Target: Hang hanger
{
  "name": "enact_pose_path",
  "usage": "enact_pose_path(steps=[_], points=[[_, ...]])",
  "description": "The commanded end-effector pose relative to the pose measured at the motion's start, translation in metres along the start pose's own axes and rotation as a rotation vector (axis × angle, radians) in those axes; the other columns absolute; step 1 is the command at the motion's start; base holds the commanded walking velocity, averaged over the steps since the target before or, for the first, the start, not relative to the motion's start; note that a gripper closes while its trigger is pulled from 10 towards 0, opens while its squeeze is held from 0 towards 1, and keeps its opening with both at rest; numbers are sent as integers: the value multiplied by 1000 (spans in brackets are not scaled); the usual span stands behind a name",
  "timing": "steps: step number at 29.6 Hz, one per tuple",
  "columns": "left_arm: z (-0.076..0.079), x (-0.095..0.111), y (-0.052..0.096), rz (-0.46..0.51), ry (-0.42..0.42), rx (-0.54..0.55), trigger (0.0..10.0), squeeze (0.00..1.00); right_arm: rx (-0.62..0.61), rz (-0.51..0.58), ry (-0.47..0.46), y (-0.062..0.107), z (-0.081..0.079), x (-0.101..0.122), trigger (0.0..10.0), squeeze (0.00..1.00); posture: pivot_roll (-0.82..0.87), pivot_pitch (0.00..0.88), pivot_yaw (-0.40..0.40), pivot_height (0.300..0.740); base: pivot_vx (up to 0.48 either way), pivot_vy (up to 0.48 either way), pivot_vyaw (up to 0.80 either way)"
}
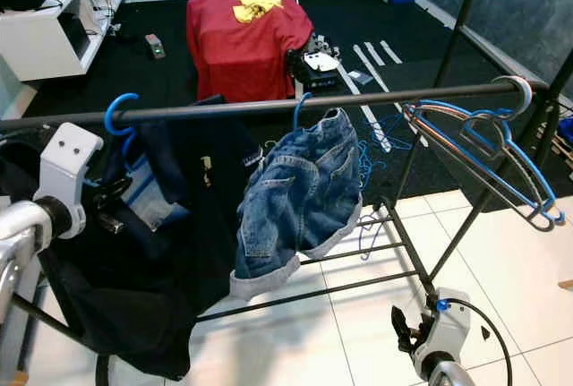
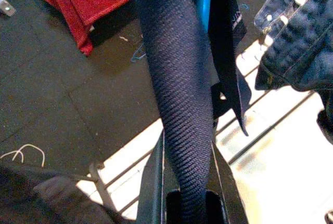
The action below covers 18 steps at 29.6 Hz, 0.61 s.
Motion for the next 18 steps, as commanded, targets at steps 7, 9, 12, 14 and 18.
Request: enact_pose_path(steps=[7, 9, 12, 14, 18], points=[[-12, 2, 14, 18, -19, -34, 10000, 0, -4, -26, 1, 3, 1, -8, 10000, 0, -46, 116, -4, 740, -309, 0, 0], [-14, 3, 20, 25, -20, -60, 10000, 0, -2, -25, 3, 3, 1, -8, 10000, 0, -44, 113, -6, 740, -326, 0, 0], [-13, 7, 29, 58, 0, -111, 10000, 0, 2, -26, 5, 3, 0, -8, 10000, 0, -43, 108, -10, 740, -378, 0, 0], [-12, 9, 31, 72, 7, -125, 10000, 0, 3, -26, 6, 3, 0, -8, 10000, 0, -42, 108, -9, 740, -382, 0, 0], [-5, 16, 33, 125, 45, -167, 10000, 0, 5, -25, 7, 3, 1, -8, 10000, 0, -44, 104, -11, 740, -380, 0, 0]])
Point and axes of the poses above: a point about 5 cm out from each wrist's last joint towards the gripper, its own y axis pointing back from the gripper into the wrist, its own x axis along the axis of the wrist's last joint, z = x × y, the point moved 6 cm from there along -y, pointing out of the wrist towards the gripper, and after that the axes turned 5 degrees about -y, right-handed, at the moved point
